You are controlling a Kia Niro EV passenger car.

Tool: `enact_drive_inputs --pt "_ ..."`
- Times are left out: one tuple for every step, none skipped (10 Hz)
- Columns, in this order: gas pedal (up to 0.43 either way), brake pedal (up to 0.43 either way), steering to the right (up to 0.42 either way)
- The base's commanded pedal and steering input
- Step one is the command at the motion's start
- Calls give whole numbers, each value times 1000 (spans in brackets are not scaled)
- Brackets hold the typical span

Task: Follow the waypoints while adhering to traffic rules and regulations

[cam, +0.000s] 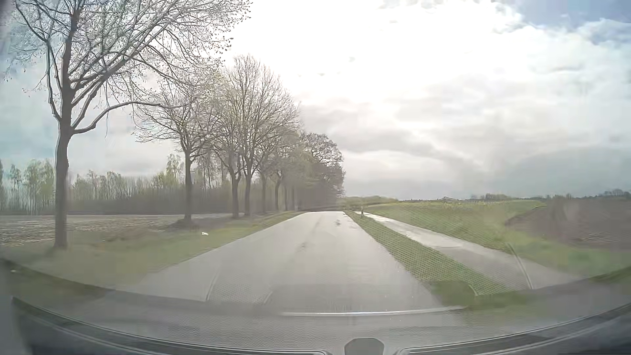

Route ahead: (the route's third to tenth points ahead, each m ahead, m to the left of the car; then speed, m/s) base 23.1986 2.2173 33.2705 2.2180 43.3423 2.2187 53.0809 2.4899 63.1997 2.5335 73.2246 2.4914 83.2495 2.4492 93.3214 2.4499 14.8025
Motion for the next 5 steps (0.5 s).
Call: enact_drive_inputs --pt "240 0 -2" --pt "240 0 -2" --pt "240 0 -2" --pt "240 0 -2" --pt "240 0 -2"
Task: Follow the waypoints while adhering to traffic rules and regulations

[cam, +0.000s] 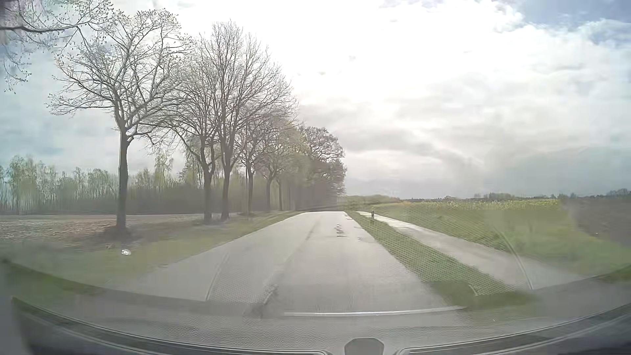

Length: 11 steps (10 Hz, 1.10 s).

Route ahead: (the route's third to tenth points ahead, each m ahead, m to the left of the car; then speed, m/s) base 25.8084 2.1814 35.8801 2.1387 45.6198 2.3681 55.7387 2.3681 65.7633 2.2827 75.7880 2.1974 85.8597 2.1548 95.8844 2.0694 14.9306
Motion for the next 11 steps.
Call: enact_drive_inputs --pt "240 0 -2" --pt "240 0 -3" --pt "240 0 -3" --pt "240 0 -3" --pt "240 0 -3" --pt "240 0 -3" --pt "240 0 -3" --pt "240 6 -3" --pt "240 0 -3" --pt "228 0 -3" --pt "220 0 -3"
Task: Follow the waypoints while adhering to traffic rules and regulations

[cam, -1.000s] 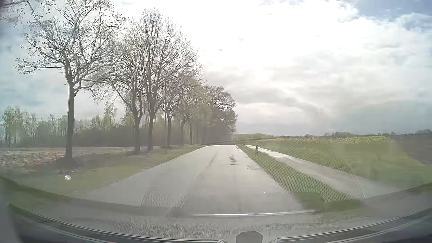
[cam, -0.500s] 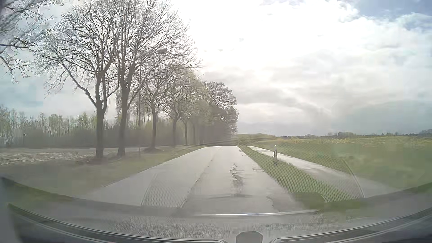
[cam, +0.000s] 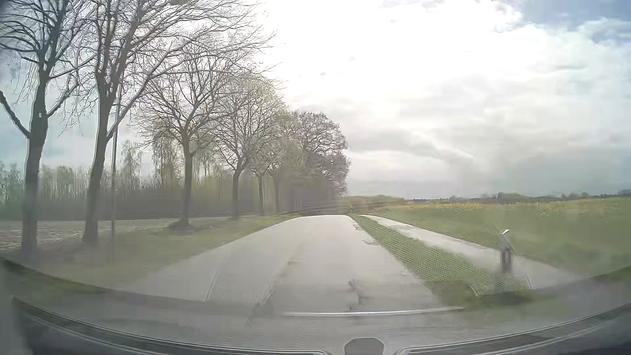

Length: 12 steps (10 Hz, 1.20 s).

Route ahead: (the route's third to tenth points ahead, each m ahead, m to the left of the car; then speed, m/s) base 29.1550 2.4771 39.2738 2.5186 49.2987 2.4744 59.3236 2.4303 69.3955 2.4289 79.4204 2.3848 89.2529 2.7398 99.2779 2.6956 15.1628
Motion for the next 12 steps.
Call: enact_drive_inputs --pt "220 0 -3" --pt "220 0 -3" --pt "220 0 -3" --pt "220 0 -3" --pt "220 0 -2" --pt "209 0 -2" --pt "209 6 -2" --pt "209 0 -2" --pt "209 0 -2" --pt "209 0 -2" --pt "197 0 -2" --pt "197 0 -2"
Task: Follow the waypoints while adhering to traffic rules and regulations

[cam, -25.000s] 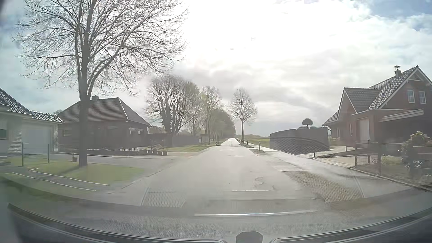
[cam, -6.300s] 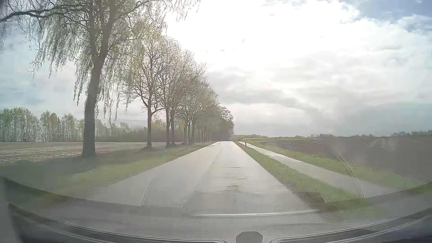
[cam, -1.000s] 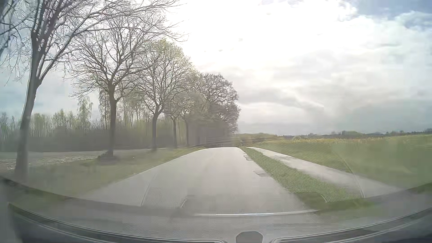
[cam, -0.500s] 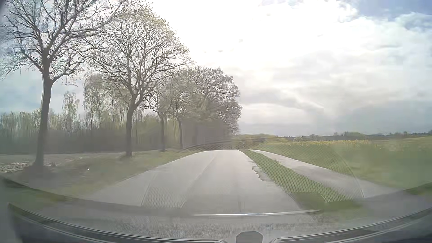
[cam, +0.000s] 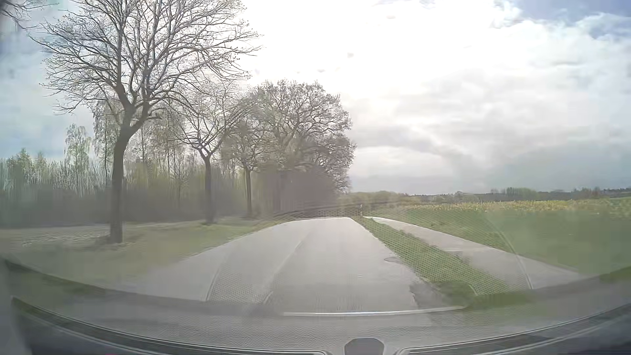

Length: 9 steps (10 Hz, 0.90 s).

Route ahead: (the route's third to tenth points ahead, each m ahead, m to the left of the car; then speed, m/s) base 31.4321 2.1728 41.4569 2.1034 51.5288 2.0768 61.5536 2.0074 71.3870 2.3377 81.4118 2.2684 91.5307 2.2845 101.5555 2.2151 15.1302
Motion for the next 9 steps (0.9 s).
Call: enact_drive_inputs --pt "197 0 -2" --pt "197 0 -2" --pt "197 0 -2" --pt "197 0 -3" --pt "177 0 -3" --pt "177 6 -2" --pt "177 0 -2" --pt "169 0 -2" --pt "169 0 -2"
